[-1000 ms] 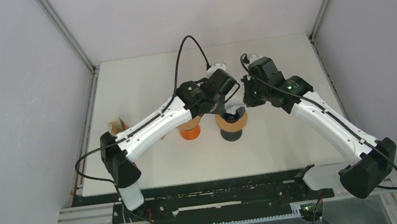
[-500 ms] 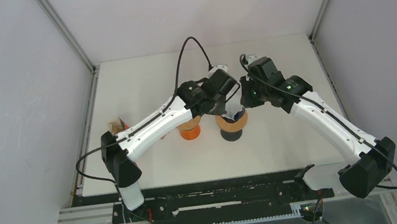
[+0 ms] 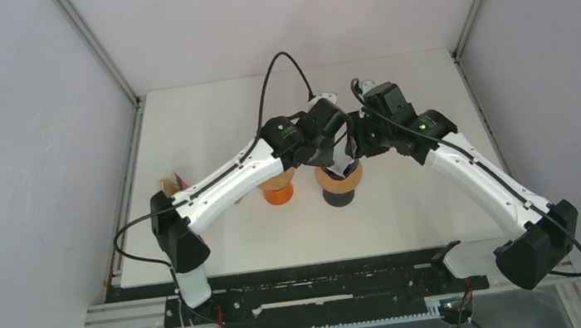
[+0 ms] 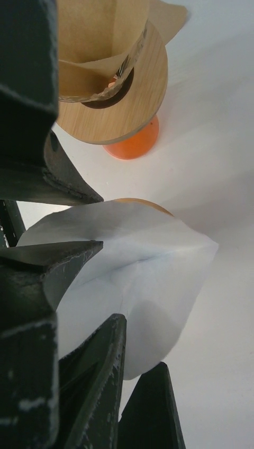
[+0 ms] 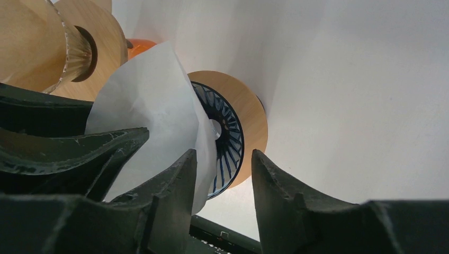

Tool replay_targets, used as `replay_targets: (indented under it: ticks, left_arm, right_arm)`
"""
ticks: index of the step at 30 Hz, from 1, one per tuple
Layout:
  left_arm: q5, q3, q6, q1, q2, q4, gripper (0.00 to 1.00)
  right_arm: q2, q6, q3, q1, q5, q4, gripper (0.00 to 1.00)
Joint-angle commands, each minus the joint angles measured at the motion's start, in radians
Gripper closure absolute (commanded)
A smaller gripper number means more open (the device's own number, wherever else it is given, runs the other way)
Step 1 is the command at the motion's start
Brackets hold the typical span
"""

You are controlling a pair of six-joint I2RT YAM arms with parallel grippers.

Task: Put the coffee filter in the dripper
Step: Place the coffee filter in the coffee dripper.

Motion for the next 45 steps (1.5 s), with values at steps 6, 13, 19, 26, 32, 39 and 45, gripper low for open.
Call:
replay_targets:
  ticks: [6, 13, 19, 26, 32, 39, 45]
  left_arm:
    - [0.019, 0.063, 0.024, 0.006, 0.024, 0.018, 0.65]
    - [0.019, 0.061, 0.030, 0.005, 0.035, 0.012, 0.63]
    - [0.006, 0.061, 0.034, 0.006, 0.036, 0.005, 0.63]
    - [0.002, 0.051, 0.034, 0.005, 0.042, -0.005, 0.62]
    - [0.003, 0.028, 0.028, 0.005, 0.042, -0.003, 0.63]
    - [0.019, 0.009, 0.021, 0.005, 0.046, 0.010, 0.67]
    - [0.018, -0.008, 0.019, 0.005, 0.041, 0.021, 0.68]
  right_arm:
    - [0.036, -0.028, 0.017, -0.025, -0.056, 0.049, 0.46]
    - [0.071, -0.036, 0.014, -0.033, -0.032, 0.018, 0.44]
    - [0.079, -0.039, -0.014, -0.038, -0.017, 0.021, 0.44]
    - [0.097, -0.039, -0.026, -0.035, -0.016, 0.024, 0.44]
    - [0.100, -0.039, -0.026, -0.031, -0.006, 0.025, 0.44]
    - [0.077, -0.040, -0.026, -0.027, -0.079, 0.061, 0.41]
    - [0.082, -0.035, -0.026, -0.028, -0.122, 0.081, 0.37]
